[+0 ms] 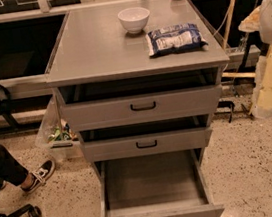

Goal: Place blue chip bag into bottom drawer

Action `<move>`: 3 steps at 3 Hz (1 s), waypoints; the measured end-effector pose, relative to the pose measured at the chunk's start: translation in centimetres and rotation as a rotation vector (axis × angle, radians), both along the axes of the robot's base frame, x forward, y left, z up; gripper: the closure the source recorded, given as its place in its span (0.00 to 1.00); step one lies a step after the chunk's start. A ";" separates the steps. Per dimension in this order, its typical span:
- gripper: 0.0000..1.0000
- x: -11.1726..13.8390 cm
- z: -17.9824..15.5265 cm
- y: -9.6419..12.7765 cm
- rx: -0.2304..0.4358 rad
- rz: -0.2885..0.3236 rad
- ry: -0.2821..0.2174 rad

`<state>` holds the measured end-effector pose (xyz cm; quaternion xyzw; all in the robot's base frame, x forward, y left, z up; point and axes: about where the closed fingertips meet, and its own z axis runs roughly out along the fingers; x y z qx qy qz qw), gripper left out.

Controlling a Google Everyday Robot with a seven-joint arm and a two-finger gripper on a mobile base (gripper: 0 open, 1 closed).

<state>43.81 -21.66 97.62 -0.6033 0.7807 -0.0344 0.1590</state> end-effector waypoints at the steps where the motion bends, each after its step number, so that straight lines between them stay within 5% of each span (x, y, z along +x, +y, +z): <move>1: 0.00 0.0 0.0 0.0 0.000 0.000 0.000; 2: 0.00 2.1 0.6 0.5 0.083 0.053 -0.002; 3: 0.00 7.6 -0.9 2.9 0.207 0.190 0.075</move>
Offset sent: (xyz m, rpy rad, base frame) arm 0.0712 0.0118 0.0258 0.3000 0.0146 0.1912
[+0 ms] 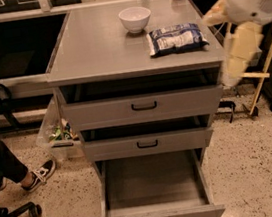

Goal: Place blue chip bag into bottom drawer

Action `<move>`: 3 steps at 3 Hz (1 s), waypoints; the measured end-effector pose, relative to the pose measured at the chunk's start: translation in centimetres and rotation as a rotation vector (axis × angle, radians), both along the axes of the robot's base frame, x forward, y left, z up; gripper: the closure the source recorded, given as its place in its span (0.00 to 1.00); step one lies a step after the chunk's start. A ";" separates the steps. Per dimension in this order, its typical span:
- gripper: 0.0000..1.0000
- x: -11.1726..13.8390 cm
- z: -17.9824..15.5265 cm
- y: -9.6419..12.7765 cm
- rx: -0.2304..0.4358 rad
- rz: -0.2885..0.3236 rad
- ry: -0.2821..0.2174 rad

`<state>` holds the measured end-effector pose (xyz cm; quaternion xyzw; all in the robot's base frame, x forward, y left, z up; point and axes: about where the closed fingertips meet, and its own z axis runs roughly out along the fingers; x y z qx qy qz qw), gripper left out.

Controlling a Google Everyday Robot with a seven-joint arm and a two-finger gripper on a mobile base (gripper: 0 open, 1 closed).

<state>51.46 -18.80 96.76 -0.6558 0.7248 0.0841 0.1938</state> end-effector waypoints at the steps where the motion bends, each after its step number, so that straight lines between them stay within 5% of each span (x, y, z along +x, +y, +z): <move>1: 0.00 6.6 -1.9 5.8 0.121 0.123 0.076; 2: 0.00 11.9 -3.5 10.1 0.225 0.173 0.103; 3: 0.00 14.3 -2.6 11.2 0.281 0.169 0.046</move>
Offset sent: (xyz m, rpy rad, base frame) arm 0.2308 0.1082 0.1809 0.3625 -0.2335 0.3281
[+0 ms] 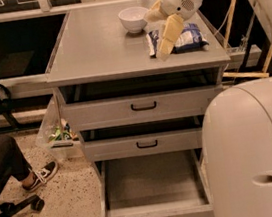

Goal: Place blue chip bag into bottom drawer

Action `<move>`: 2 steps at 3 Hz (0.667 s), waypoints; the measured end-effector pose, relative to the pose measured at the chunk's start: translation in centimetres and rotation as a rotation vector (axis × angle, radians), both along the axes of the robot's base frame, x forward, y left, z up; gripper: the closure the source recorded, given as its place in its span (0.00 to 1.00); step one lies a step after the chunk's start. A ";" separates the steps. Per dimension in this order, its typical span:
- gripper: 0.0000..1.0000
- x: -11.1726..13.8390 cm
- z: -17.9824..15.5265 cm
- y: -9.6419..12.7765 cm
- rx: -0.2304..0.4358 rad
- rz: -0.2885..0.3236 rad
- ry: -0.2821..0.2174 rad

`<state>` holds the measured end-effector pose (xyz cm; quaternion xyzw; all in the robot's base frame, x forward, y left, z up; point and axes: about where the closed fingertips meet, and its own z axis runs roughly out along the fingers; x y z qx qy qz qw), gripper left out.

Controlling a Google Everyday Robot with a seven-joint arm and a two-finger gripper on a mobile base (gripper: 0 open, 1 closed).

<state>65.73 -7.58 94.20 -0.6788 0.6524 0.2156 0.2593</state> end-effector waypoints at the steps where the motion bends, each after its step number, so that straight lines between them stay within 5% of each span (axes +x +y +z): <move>1: 0.00 0.8 -0.1 0.5 0.012 -0.013 -0.017; 2: 0.00 3.7 -0.6 -1.5 -0.081 -0.177 -0.036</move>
Offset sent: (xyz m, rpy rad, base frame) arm 0.0651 -0.0840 -0.0086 -0.2981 -0.0151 -0.5098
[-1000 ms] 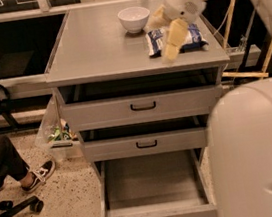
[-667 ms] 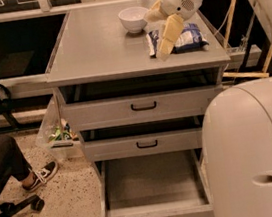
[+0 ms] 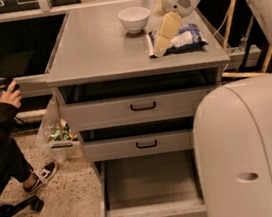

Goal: Place blue chip bag into bottom drawer

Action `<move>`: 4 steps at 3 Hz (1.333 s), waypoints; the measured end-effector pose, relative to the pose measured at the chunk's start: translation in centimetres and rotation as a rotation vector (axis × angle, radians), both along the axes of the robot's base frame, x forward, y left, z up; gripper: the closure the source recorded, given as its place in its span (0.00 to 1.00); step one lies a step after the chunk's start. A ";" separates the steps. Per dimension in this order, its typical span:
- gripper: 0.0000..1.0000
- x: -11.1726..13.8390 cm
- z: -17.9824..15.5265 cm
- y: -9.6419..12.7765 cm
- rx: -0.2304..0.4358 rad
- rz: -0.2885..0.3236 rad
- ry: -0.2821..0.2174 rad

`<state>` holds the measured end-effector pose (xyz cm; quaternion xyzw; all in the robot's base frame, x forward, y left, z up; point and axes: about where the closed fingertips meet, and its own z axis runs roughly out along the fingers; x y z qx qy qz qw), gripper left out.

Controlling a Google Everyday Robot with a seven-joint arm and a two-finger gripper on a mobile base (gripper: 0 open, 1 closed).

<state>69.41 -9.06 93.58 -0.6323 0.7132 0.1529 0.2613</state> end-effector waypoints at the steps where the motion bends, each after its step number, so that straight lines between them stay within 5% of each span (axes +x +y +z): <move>1: 0.00 4.3 0.2 -5.7 -0.192 -0.310 -0.049; 2: 0.00 5.5 3.5 -15.0 -0.352 -0.623 -0.140; 3: 0.00 5.3 4.7 -18.0 -0.407 -0.726 -0.161; 4: 0.00 5.9 3.8 -18.6 -0.383 -0.715 -0.167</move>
Offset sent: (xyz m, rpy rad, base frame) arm 0.0582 -0.2788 0.1102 -0.5498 -0.2616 -1.0220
